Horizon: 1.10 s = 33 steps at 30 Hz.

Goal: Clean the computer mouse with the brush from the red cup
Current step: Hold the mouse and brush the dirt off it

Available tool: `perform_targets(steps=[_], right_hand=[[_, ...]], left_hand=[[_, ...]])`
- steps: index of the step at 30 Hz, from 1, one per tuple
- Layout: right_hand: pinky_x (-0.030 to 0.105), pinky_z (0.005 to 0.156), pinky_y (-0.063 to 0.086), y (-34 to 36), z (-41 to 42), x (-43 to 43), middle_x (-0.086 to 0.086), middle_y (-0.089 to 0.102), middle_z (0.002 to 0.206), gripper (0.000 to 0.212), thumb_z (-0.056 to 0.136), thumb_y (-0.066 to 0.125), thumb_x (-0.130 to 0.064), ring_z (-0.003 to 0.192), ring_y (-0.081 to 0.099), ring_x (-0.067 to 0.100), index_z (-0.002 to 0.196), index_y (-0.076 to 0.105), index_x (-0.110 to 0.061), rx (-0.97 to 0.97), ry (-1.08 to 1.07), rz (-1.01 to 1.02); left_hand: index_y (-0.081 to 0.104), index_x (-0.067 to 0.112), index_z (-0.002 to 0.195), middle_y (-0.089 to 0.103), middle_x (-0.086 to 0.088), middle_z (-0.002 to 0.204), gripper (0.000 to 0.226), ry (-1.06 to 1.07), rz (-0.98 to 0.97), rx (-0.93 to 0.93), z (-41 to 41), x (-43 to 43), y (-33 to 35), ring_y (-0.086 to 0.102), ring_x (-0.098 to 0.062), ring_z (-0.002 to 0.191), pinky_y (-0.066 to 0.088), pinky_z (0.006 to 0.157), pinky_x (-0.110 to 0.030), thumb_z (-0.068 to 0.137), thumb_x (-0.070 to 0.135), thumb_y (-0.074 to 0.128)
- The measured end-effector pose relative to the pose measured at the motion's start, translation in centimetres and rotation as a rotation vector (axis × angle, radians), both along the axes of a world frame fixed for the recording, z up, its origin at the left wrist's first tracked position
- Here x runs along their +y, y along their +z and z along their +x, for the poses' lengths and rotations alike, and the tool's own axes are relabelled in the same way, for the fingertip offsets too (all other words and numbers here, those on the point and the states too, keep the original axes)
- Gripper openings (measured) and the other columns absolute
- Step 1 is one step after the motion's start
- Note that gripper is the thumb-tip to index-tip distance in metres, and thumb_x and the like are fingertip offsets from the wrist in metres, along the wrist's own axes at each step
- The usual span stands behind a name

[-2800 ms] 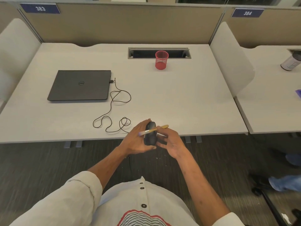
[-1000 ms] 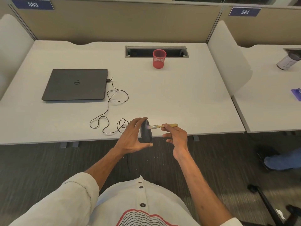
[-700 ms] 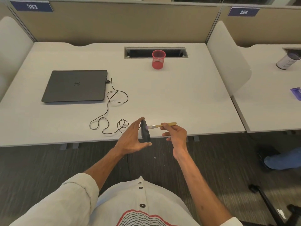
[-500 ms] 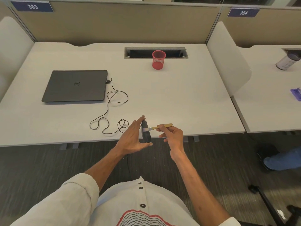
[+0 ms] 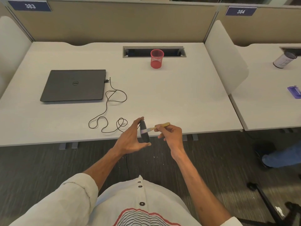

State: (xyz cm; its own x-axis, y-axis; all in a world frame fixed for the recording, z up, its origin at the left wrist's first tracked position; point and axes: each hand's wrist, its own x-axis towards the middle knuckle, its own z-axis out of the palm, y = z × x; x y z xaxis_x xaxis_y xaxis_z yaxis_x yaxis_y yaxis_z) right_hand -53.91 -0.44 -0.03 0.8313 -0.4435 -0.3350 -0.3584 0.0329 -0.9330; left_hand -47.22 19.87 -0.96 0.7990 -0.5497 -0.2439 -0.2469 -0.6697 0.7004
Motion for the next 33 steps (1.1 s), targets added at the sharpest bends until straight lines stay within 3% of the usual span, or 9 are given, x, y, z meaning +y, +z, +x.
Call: perform_targets(steps=[4, 7, 12, 16, 22, 26, 28, 30, 33], right_hand=[[0.018, 0.071, 0.056, 0.0, -0.5, 0.1, -0.017, 0.084, 0.088, 0.006, 0.099, 0.081, -0.032, 0.080, 0.077, 0.012, 0.095, 0.086, -0.033, -0.018, -0.098, -0.122], [0.029, 0.079, 0.063, 0.4, -0.7, -0.2, -0.013, 0.084, 0.092, 0.009, 0.100, 0.081, -0.029, 0.091, 0.078, 0.018, 0.104, 0.088, -0.023, -0.091, -0.181, -0.197], [0.017, 0.066, 0.059, 1.4, -0.6, 0.3, -0.019, 0.083, 0.090, 0.007, 0.100, 0.081, -0.031, 0.076, 0.075, 0.010, 0.097, 0.085, -0.036, -0.150, -0.019, -0.163], [0.013, 0.070, 0.052, 0.6, -0.6, 0.5, -0.015, 0.084, 0.089, 0.012, 0.099, 0.081, -0.034, 0.066, 0.076, 0.010, 0.100, 0.088, -0.024, -0.011, -0.030, -0.196], [0.035, 0.077, 0.063, -0.3, -1.3, -1.0, -0.014, 0.078, 0.069, 0.016, 0.094, 0.083, -0.037, 0.062, 0.076, 0.006, 0.081, 0.084, -0.027, 0.193, -0.068, -0.340], [0.029, 0.079, 0.050, 0.3, -1.0, -1.3, -0.013, 0.083, 0.079, 0.011, 0.095, 0.084, -0.035, 0.060, 0.077, 0.012, 0.086, 0.087, -0.029, 0.099, -0.120, -0.116], [0.034, 0.081, 0.049, 0.7, -0.7, -0.8, -0.010, 0.085, 0.086, 0.010, 0.095, 0.085, -0.036, 0.057, 0.075, 0.012, 0.086, 0.088, -0.031, 0.080, -0.120, 0.006], [0.035, 0.082, 0.050, 0.5, -0.8, -0.2, -0.009, 0.085, 0.087, 0.011, 0.095, 0.085, -0.035, 0.055, 0.074, 0.013, 0.085, 0.088, -0.032, 0.083, -0.086, 0.017], [0.022, 0.076, 0.046, -0.1, -1.3, 0.0, -0.008, 0.084, 0.082, 0.014, 0.096, 0.083, -0.036, 0.056, 0.074, 0.016, 0.086, 0.088, -0.027, 0.094, -0.043, -0.067]], left_hand=[[0.017, 0.024, 0.169, 0.037, -0.001, 0.174, 0.134, -0.001, 0.005, -0.019, -0.1, 0.0, 0.2, 0.048, -0.028, 0.155, 0.048, 0.124, -0.053, 0.067, 0.070, 0.090], [0.012, 0.025, 0.172, 0.032, 0.001, 0.177, 0.137, -0.008, -0.005, -0.030, -0.1, 0.2, 0.2, 0.043, -0.025, 0.158, 0.044, 0.127, -0.051, 0.069, 0.068, 0.092], [0.014, 0.025, 0.173, 0.030, -0.002, 0.178, 0.132, -0.032, 0.017, -0.048, -0.2, -0.1, 0.2, 0.040, -0.027, 0.159, 0.040, 0.130, -0.053, 0.073, 0.070, 0.087], [0.016, 0.024, 0.172, 0.033, -0.004, 0.176, 0.128, -0.028, 0.032, -0.070, -0.1, -0.4, 0.4, 0.042, -0.027, 0.157, 0.040, 0.129, -0.051, 0.076, 0.067, 0.089], [0.019, 0.020, 0.172, 0.035, -0.005, 0.175, 0.129, 0.011, 0.046, -0.084, -0.1, -0.4, 0.1, 0.041, -0.024, 0.157, 0.039, 0.130, -0.048, 0.076, 0.073, 0.086], [0.021, 0.021, 0.170, 0.036, -0.004, 0.173, 0.128, 0.028, 0.041, -0.066, -0.1, -0.4, -0.1, 0.042, -0.024, 0.156, 0.040, 0.130, -0.052, 0.075, 0.076, 0.086], [0.020, 0.021, 0.170, 0.035, -0.004, 0.174, 0.128, 0.024, 0.048, -0.056, 0.0, -0.5, -0.2, 0.040, -0.027, 0.159, 0.039, 0.130, -0.055, 0.074, 0.077, 0.086], [0.020, 0.020, 0.170, 0.035, -0.005, 0.174, 0.130, 0.021, 0.060, -0.046, 0.2, -0.6, -0.2, 0.036, -0.030, 0.162, 0.037, 0.130, -0.057, 0.073, 0.078, 0.086], [0.021, 0.020, 0.170, 0.038, -0.003, 0.174, 0.132, 0.029, 0.066, -0.056, 0.5, -0.7, -0.2, 0.034, -0.028, 0.164, 0.035, 0.132, -0.055, 0.073, 0.081, 0.085]])
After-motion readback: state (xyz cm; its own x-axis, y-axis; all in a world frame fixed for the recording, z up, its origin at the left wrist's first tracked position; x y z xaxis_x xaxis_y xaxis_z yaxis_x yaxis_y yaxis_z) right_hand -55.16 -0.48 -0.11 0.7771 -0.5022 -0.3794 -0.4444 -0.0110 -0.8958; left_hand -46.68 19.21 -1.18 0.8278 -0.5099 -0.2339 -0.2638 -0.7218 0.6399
